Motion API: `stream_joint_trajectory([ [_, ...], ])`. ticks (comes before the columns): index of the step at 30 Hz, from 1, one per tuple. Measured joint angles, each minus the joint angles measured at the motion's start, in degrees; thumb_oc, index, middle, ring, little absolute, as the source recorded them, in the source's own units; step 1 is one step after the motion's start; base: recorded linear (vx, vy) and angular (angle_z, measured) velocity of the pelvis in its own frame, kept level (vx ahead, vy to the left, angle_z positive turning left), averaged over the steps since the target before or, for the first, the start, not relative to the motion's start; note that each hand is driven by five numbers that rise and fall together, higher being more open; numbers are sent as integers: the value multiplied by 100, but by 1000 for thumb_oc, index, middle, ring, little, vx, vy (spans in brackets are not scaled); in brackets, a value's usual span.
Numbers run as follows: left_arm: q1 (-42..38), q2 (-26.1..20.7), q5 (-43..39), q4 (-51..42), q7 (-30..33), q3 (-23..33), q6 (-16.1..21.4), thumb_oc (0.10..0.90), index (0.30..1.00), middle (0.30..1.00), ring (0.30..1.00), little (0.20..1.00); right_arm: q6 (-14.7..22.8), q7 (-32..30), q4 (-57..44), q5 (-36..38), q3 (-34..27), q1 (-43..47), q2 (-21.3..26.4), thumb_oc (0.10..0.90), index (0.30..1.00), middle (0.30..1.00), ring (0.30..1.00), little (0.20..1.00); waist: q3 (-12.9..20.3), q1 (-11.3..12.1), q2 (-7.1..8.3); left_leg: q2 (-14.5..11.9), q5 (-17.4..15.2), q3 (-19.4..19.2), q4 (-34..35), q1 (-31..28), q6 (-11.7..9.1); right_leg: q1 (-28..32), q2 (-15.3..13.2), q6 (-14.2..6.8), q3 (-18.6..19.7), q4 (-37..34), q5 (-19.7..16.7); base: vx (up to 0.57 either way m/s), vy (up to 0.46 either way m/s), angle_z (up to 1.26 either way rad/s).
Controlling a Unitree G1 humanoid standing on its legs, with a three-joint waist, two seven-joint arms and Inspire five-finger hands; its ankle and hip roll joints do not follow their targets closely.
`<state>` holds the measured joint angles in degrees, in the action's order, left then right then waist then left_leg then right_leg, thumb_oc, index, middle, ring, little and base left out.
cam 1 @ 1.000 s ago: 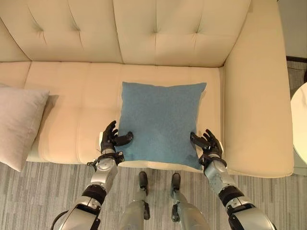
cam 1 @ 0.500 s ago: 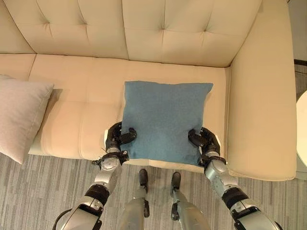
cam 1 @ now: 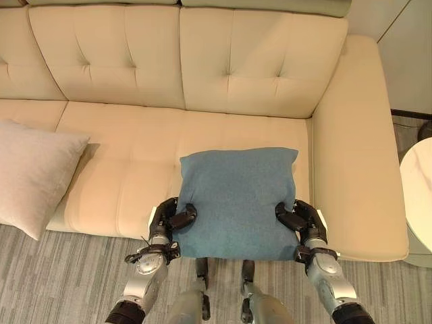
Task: Pick up all the scattered cushions and arrange them neatly on the sofa.
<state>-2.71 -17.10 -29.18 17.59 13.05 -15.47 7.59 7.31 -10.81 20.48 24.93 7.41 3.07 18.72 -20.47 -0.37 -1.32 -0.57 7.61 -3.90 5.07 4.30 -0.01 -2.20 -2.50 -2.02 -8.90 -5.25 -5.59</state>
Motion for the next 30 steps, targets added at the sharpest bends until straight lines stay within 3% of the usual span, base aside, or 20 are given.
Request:
stream_joint_trajectory([
  [3,211,-19,-2,-286,-28,78,-1,400,300,300,300,300,-20,71,-376,-169,-84,-152,-4,400,300,300,300,300,28,-62,-50,52,-61,-8,-2,-144,89,37,-69,-64,0,216,90,-2,133,-4],
  [7,219,-62,5,-310,-145,90,-7,400,300,300,300,300,-21,130,-412,-239,-204,-228,1,400,300,300,300,300,62,-108,-85,162,-164,-23,-5,-365,253,-380,-284,-262,154,1586,713,23,54,2],
  [8,228,-81,6,-311,-164,66,-10,400,300,300,300,300,-29,139,-495,-248,-229,-315,0,400,300,300,300,300,67,-172,-88,211,-187,8,-26,-408,304,-620,-370,-364,254,2206,907,71,6,18],
  [10,233,-112,5,-311,-165,52,-11,400,300,300,300,300,-33,169,-606,-316,-219,-398,-3,400,300,300,300,300,95,-201,-43,271,-232,72,-66,-420,364,-874,-404,-448,480,2688,1133,102,-30,12],
  [15,229,-248,5,-301,-161,94,-43,400,300,300,300,300,-44,192,-722,-447,-104,-388,8,400,300,300,300,300,120,-152,29,216,-283,147,-50,-407,428,-1207,-239,-331,438,2476,1167,127,-84,5],
  [16,229,-238,4,-292,-148,133,-46,400,300,300,300,300,-50,195,-728,-460,-87,-346,6,400,300,300,300,300,120,-156,29,171,-291,124,-61,-381,418,-1397,-219,-283,308,2385,1103,109,-72,5],
  [17,231,-241,5,-291,-150,169,-48,400,300,300,300,300,-53,194,-735,-470,-89,-355,15,400,300,300,300,300,135,-157,58,154,-356,188,-78,-403,314,-1404,-232,-243,194,2008,754,183,-114,14],
  [18,240,-245,5,-289,-151,185,-52,400,300,300,300,300,-63,192,-734,-480,-94,-375,28,400,300,300,300,300,145,-161,74,142,-386,215,-77,-447,269,-1347,-263,-216,97,1913,517,238,-131,27],
  [19,277,-173,12,-294,-151,197,-53,400,300,300,300,300,-84,191,-734,-513,-118,-407,61,400,300,300,300,300,154,-178,46,55,-409,305,-87,-524,183,-1082,-150,27,-69,1675,412,314,-225,33],
  [20,418,-118,123,-416,-163,158,-53,400,300,300,300,300,-84,189,-744,-626,-194,-579,67,400,300,300,300,300,185,-181,57,-170,-486,399,-221,-732,-31,-677,104,218,-203,1502,422,235,-184,34],
  [23,295,-27,123,-501,-244,9,-52,400,300,300,300,300,-80,174,-796,-665,-442,-580,163,400,300,300,300,300,206,-220,87,-206,-549,429,-919,-337,-303,-594,113,254,-333,1453,527,74,-95,33],
  [26,195,69,122,-498,-265,-24,-53,400,300,300,300,300,-79,168,-798,-667,-524,-500,283,400,300,300,300,300,221,-223,145,-210,-598,341,-1938,131,-367,-399,65,395,-342,1250,528,55,-14,10],
  [28,197,64,122,-503,-265,-13,-52,400,300,300,300,300,-79,167,-807,-671,-513,-490,290,400,300,300,300,300,226,-224,153,-237,-721,126,-1862,140,-353,-217,76,543,-334,1060,467,123,47,-7],
  [30,169,39,127,-521,-265,-6,-51,400,300,300,300,300,-79,156,-812,-672,-487,-497,286,400,300,300,300,300,241,-253,152,-306,-708,182,-1303,156,-373,-91,170,479,-309,850,490,115,95,-4],
])
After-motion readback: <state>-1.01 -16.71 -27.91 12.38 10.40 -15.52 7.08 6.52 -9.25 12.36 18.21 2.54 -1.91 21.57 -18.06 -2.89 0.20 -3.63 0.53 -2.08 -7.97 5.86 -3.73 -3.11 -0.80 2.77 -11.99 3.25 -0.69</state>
